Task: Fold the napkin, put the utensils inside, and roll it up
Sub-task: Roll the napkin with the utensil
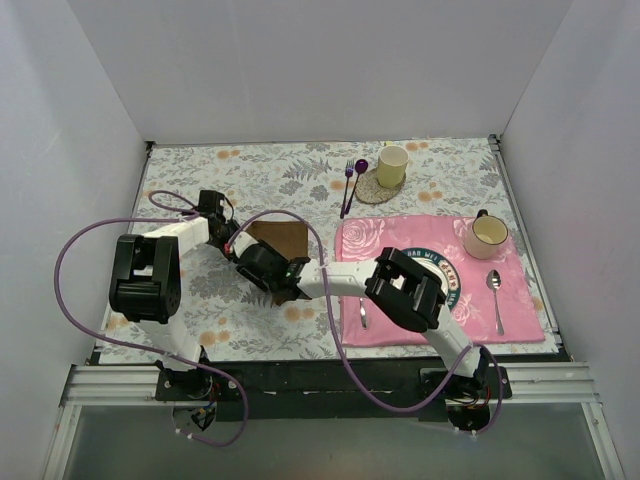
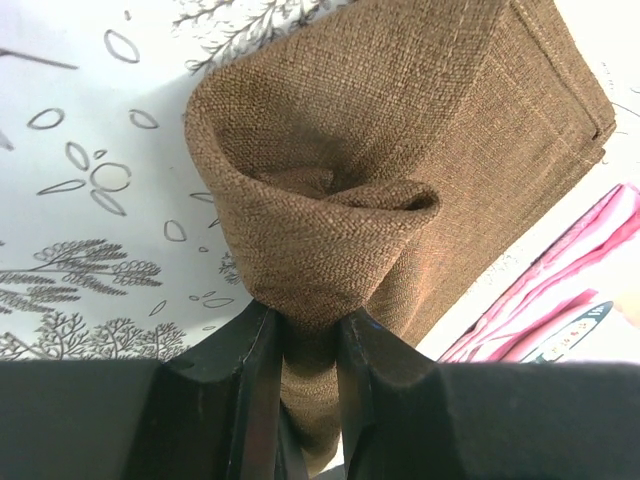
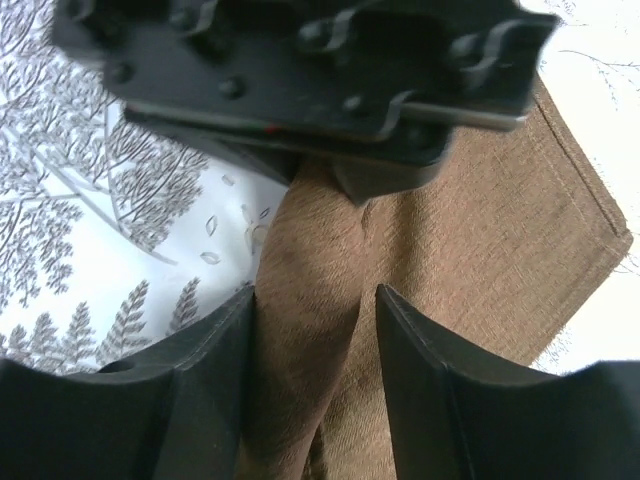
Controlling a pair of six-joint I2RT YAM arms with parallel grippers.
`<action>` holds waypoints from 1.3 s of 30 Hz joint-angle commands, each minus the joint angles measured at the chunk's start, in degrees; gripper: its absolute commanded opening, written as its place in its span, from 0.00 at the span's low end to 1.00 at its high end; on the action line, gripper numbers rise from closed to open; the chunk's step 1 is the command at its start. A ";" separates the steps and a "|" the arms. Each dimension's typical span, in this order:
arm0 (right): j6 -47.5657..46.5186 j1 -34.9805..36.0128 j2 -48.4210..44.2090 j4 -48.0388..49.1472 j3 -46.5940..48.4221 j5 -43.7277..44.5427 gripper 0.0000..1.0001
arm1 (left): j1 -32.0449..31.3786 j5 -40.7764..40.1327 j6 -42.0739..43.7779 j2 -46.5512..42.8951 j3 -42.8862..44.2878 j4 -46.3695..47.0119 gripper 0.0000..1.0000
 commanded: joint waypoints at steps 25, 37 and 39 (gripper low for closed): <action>25.63 -19.22 3.40 8.62 -5.82 -59.04 0.01 | 6.58 -2.85 -1.42 -11.79 -1.55 0.54 0.87; 49.47 -24.24 7.89 27.97 -8.55 -77.71 0.01 | -0.01 -0.19 -1.34 -4.76 -1.82 3.98 0.84; 49.29 -24.24 7.62 27.80 -8.90 -76.83 0.01 | -0.37 -2.21 -0.38 -3.62 -1.21 2.23 0.80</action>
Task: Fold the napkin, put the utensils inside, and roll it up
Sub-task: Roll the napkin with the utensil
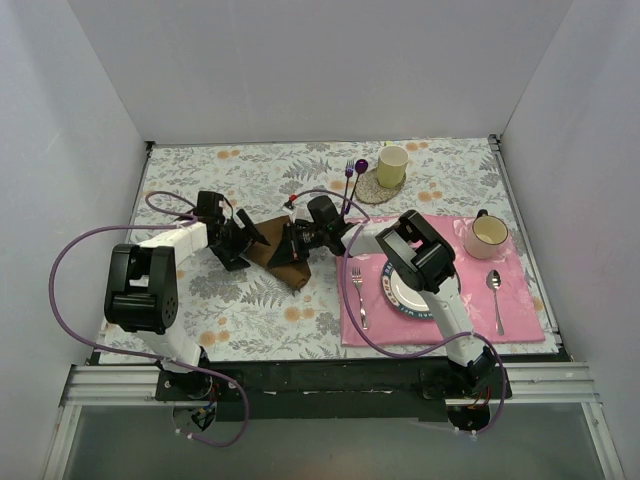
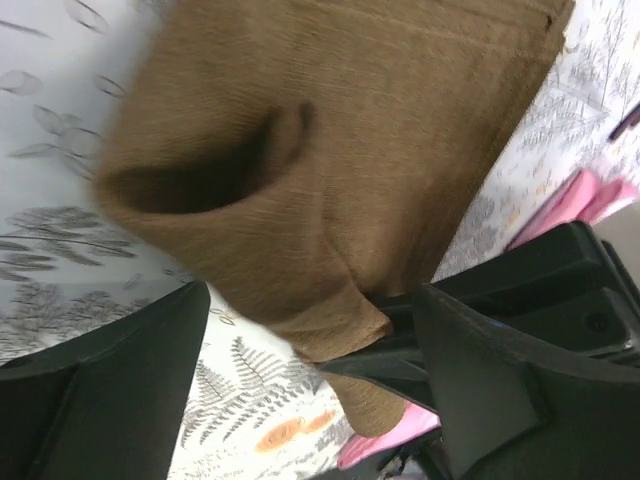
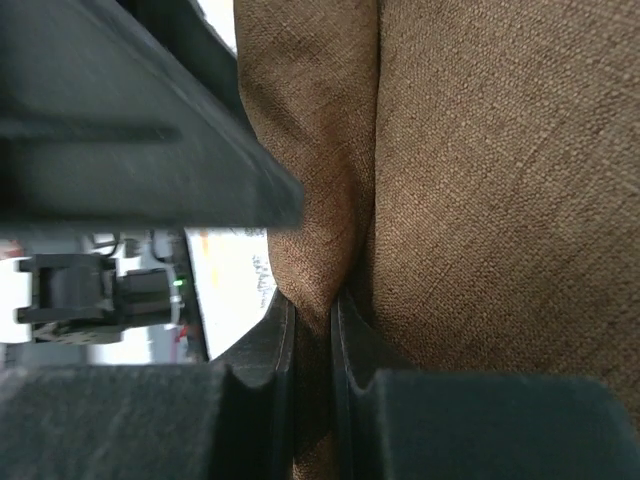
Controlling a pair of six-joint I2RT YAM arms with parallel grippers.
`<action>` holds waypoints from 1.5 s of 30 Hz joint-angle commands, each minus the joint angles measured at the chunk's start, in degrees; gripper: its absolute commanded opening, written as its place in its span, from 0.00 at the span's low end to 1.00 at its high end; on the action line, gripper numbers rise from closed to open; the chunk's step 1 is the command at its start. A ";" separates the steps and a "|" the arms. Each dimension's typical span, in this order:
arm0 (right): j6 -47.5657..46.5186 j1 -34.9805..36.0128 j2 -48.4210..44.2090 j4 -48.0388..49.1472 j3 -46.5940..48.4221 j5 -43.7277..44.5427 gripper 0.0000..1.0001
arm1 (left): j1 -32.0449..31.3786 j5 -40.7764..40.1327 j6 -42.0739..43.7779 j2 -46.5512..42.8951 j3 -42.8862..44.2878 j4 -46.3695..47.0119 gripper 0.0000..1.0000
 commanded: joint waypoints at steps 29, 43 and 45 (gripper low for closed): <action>-46.71 13.13 -13.13 -36.75 10.90 45.67 0.79 | -0.78 -5.74 8.35 8.84 7.39 -7.05 0.00; -55.60 23.69 -10.67 -27.88 6.24 72.58 0.76 | -0.61 0.42 7.82 11.30 8.98 -8.64 0.00; -55.16 23.60 -9.97 -27.43 5.89 73.90 0.71 | -0.61 0.24 8.17 11.22 8.89 -8.64 0.00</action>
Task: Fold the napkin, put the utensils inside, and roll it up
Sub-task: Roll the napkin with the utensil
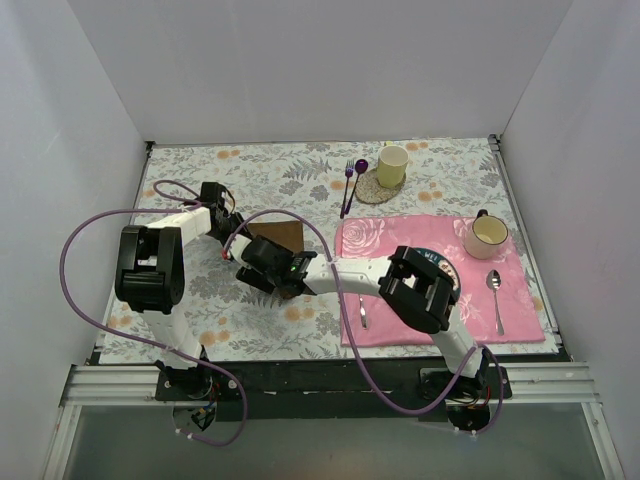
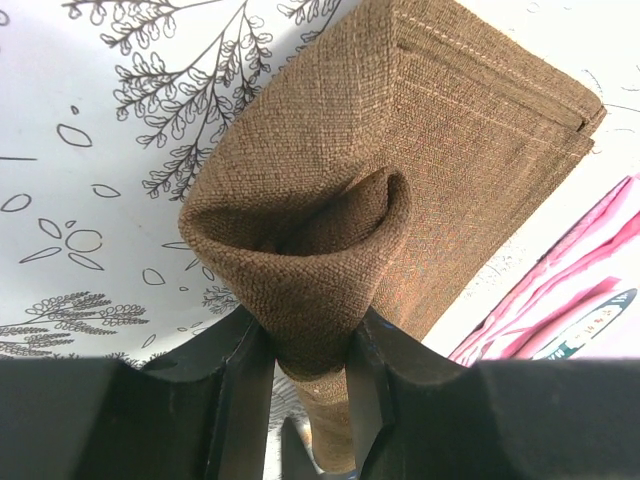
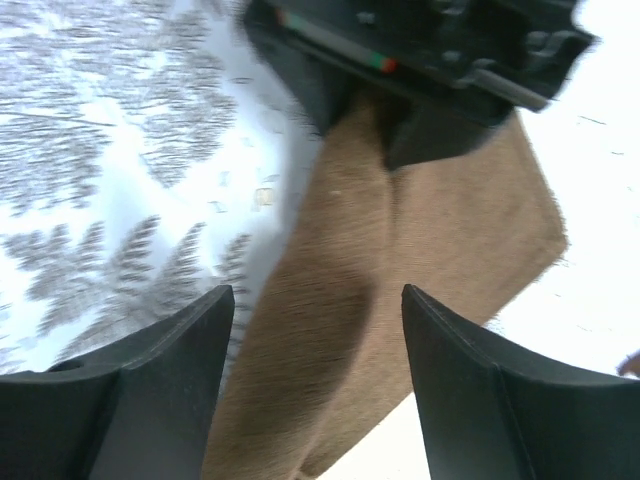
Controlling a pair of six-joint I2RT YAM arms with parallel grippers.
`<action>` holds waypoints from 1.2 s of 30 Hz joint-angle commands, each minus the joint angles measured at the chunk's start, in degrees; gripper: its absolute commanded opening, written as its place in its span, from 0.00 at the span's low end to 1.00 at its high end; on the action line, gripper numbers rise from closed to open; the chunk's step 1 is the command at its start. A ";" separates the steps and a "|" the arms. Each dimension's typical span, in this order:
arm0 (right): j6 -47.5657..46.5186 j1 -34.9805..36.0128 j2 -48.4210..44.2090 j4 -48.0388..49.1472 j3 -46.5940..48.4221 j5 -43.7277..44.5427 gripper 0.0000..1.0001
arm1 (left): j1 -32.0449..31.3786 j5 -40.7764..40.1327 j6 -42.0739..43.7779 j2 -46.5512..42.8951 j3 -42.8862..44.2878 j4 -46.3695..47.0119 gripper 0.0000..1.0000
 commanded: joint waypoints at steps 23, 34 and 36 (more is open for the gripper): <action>8.68 -5.78 2.80 -0.34 -1.90 -13.41 0.09 | 1.08 -1.45 2.50 0.66 2.02 -1.78 0.35; 23.45 -12.02 4.48 3.68 -2.51 -39.34 0.04 | 2.93 -7.42 -1.72 -9.53 2.37 -0.46 0.81; 25.99 -13.08 5.18 4.57 -2.69 -42.50 0.03 | 3.72 -9.00 -2.16 -11.91 1.76 -0.37 0.81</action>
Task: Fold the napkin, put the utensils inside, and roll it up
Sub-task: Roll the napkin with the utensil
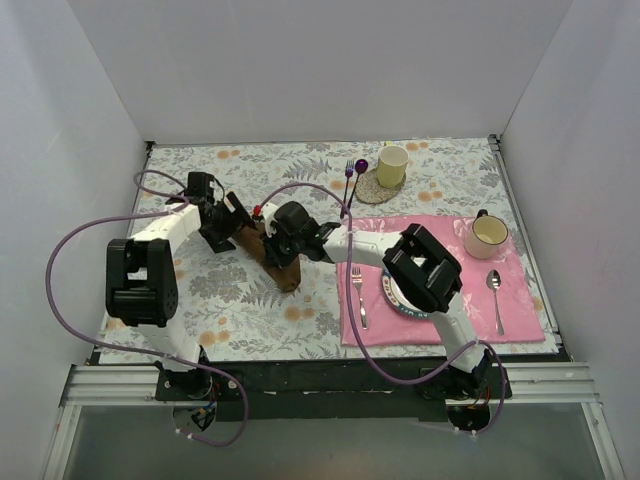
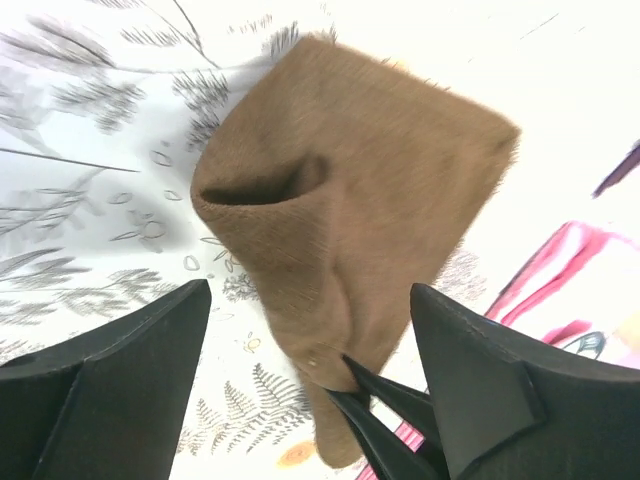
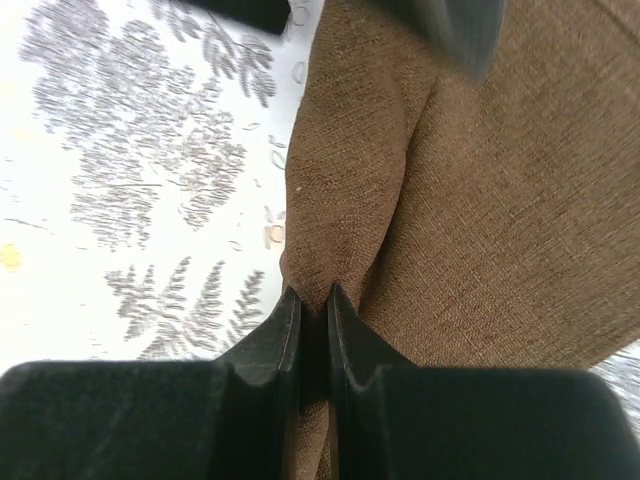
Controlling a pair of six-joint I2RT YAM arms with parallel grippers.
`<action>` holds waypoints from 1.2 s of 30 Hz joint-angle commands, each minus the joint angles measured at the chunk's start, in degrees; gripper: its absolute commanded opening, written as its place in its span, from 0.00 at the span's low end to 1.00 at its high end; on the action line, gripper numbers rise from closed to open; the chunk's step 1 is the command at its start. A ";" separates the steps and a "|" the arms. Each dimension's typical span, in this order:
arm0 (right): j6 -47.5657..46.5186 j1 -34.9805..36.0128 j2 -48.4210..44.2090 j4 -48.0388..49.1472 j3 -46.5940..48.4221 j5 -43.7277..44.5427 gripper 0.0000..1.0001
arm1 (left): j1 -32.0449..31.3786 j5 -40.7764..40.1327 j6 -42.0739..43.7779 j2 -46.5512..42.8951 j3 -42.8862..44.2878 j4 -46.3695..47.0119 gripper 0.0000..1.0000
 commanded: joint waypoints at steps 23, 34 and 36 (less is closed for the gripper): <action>38.24 -9.65 12.62 20.91 -4.38 -33.78 0.08 | -1.41 0.53 -4.63 -6.65 -10.68 6.85 0.76; 39.49 -10.62 10.86 25.24 -6.93 -34.84 0.26 | -1.15 -11.15 -0.59 -0.85 -7.34 5.54 0.34; 37.57 -10.88 10.25 24.53 -7.02 -35.10 0.29 | -1.15 -12.12 0.11 1.17 -5.15 4.84 0.28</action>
